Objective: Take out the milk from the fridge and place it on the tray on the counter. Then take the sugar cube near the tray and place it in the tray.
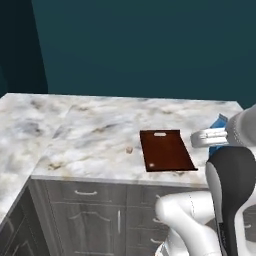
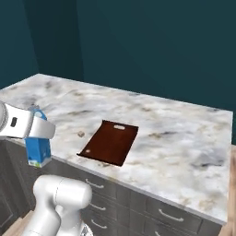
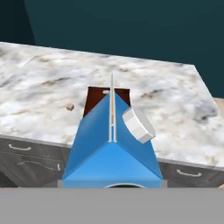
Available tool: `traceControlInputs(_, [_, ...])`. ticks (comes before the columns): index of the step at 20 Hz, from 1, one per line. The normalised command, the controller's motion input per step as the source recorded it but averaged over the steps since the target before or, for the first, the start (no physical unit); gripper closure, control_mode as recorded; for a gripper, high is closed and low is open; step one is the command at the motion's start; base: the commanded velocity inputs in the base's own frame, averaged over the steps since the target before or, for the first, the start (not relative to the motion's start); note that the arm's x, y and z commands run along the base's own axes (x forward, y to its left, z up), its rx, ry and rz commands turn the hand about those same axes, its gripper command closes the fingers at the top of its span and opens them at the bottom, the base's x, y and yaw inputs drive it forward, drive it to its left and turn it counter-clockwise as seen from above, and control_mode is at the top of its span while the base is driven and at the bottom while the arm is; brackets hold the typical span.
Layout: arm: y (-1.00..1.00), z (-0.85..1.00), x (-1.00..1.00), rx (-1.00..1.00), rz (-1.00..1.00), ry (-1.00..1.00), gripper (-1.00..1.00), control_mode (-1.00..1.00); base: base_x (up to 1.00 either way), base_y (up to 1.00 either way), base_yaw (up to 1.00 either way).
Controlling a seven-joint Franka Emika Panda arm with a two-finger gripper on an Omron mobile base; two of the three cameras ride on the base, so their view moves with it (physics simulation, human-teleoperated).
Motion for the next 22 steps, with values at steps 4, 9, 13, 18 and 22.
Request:
traceControlInputs(4, [0.00,0.00,0.00,0.00,0.00,0.00,1.00,1.00,0.19,0.46,-0.25])
traceControlInputs(9, [0.00,0.00,0.00,0.00,0.00,0.00,1.00,1.00,0.09,0.28,-0.35])
traceControlInputs(13, [0.00,0.00,0.00,0.00,0.00,0.00,1.00,1.00,0.39,0.19,-0.21])
traceControlInputs(18, [0.00,0.00,0.00,0.00,0.00,0.00,1.00,1.00,0.55,0.24,-0.19])
traceControlInputs(22, [0.00,0.00,0.00,0.00,0.00,0.00,1.00,1.00,-0.02,0.15,-0.13])
